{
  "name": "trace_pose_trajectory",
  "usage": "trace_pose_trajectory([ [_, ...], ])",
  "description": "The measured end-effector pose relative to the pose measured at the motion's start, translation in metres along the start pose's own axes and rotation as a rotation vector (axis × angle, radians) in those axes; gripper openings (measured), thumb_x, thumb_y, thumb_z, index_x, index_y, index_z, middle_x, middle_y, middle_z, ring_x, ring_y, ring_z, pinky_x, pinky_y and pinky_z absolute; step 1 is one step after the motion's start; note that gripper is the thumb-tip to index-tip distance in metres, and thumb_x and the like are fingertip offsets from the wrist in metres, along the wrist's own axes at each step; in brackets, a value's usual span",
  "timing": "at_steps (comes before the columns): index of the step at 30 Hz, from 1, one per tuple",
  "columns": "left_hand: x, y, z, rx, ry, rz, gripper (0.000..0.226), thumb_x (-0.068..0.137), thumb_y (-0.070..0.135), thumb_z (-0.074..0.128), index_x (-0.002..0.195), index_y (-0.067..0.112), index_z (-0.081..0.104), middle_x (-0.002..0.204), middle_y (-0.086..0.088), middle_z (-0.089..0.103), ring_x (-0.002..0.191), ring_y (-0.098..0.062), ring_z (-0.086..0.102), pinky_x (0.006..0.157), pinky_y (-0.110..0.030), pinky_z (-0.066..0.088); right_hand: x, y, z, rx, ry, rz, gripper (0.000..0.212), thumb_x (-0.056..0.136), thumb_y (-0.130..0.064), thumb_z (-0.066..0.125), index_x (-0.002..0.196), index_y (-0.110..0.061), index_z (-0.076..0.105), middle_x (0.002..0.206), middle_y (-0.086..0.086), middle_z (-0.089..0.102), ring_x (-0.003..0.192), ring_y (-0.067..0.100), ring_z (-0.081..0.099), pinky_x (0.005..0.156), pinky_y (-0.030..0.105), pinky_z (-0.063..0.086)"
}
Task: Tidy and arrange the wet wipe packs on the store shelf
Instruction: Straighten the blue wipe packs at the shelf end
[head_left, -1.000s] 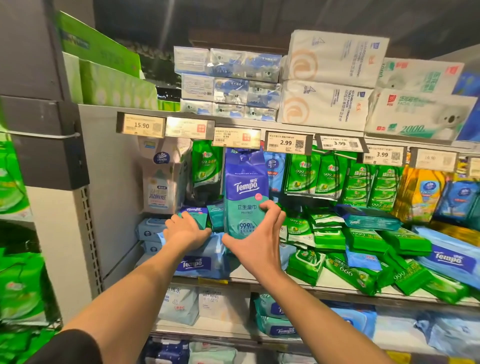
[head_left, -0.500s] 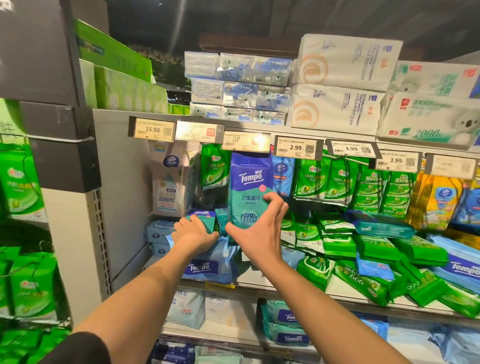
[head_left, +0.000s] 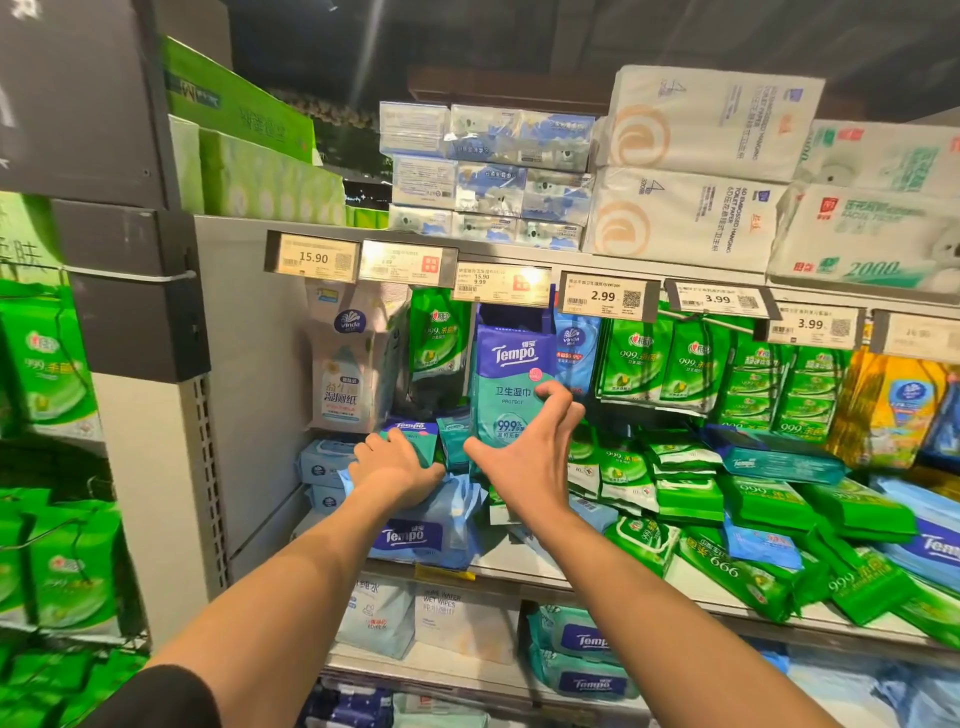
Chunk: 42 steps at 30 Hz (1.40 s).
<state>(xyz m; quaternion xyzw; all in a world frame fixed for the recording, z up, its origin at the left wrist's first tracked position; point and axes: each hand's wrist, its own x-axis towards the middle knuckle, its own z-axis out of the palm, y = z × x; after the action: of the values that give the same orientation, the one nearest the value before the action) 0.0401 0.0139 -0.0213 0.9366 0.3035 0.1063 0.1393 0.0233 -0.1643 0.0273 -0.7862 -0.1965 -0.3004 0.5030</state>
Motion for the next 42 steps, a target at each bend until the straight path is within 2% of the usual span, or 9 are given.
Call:
trace_pose_trajectory([
  [7,0.003,-0.001,0.003,-0.005,0.007,0.017,0.091,0.074,0.076,0.052,0.137,0.013,0.031,0.134,-0.017,0.04,0.124,-0.034,0.039,0.095,-0.045,0.039,0.002,0.004,0.016,0.028,-0.04,0.0,0.086,0.052,-0.028,0.083,0.116,-0.03,0.025,0.114,-0.001,0.028,0.106,0.022,0.041,0.089,0.042,0.049],
  [11,0.005,-0.002,0.005,-0.012,0.007,0.021,0.091,0.074,0.078,0.05,0.137,0.014,0.031,0.135,-0.017,0.039,0.125,-0.036,0.038,0.096,-0.046,0.039,-0.005,0.01,0.02,0.06,-0.02,-0.033,0.087,0.052,-0.027,0.084,0.116,-0.03,0.025,0.113,-0.005,0.026,0.104,0.017,0.042,0.084,0.035,0.05],
  [20,0.004,-0.001,0.005,-0.003,0.016,0.007,0.093,0.076,0.079,0.047,0.14,0.014,0.028,0.138,-0.018,0.037,0.128,-0.037,0.036,0.099,-0.048,0.036,-0.012,0.008,0.013,0.094,0.046,-0.084,0.083,0.052,-0.033,0.081,0.116,-0.027,0.028,0.113,-0.005,0.027,0.103,0.015,0.044,0.079,0.03,0.048],
  [25,0.003,-0.001,0.004,-0.001,0.004,0.004,0.09,0.076,0.074,0.05,0.14,0.015,0.028,0.139,-0.018,0.037,0.128,-0.037,0.035,0.1,-0.048,0.036,-0.005,-0.001,0.01,0.113,0.068,-0.084,0.083,0.052,-0.035,0.081,0.116,-0.027,0.028,0.113,-0.005,0.027,0.098,0.005,0.039,0.07,0.013,0.038],
  [31,0.002,-0.002,0.005,0.022,0.006,0.009,0.088,0.077,0.073,0.048,0.14,0.015,0.027,0.138,-0.018,0.037,0.127,-0.036,0.037,0.098,-0.047,0.038,-0.003,-0.006,0.011,0.102,0.059,-0.076,0.083,0.053,-0.032,0.082,0.116,-0.031,0.028,0.113,-0.006,0.027,0.098,0.004,0.037,0.072,0.021,0.042],
  [37,0.002,-0.003,0.006,0.009,0.018,0.024,0.084,0.078,0.073,0.048,0.137,0.017,0.03,0.136,-0.017,0.038,0.125,-0.036,0.037,0.096,-0.046,0.037,-0.002,-0.001,0.015,0.082,0.048,-0.042,0.085,0.053,-0.03,0.082,0.117,-0.033,0.027,0.114,-0.006,0.026,0.104,0.016,0.045,0.072,0.027,0.048],
  [42,0.001,-0.003,0.005,0.011,0.022,0.041,0.087,0.078,0.074,0.047,0.141,0.017,0.027,0.136,-0.017,0.037,0.125,-0.036,0.037,0.098,-0.046,0.037,0.003,0.003,0.016,0.045,0.037,0.001,0.085,0.053,-0.026,0.082,0.119,-0.03,0.027,0.113,-0.003,0.027,0.106,0.021,0.043,0.08,0.043,0.054],
])
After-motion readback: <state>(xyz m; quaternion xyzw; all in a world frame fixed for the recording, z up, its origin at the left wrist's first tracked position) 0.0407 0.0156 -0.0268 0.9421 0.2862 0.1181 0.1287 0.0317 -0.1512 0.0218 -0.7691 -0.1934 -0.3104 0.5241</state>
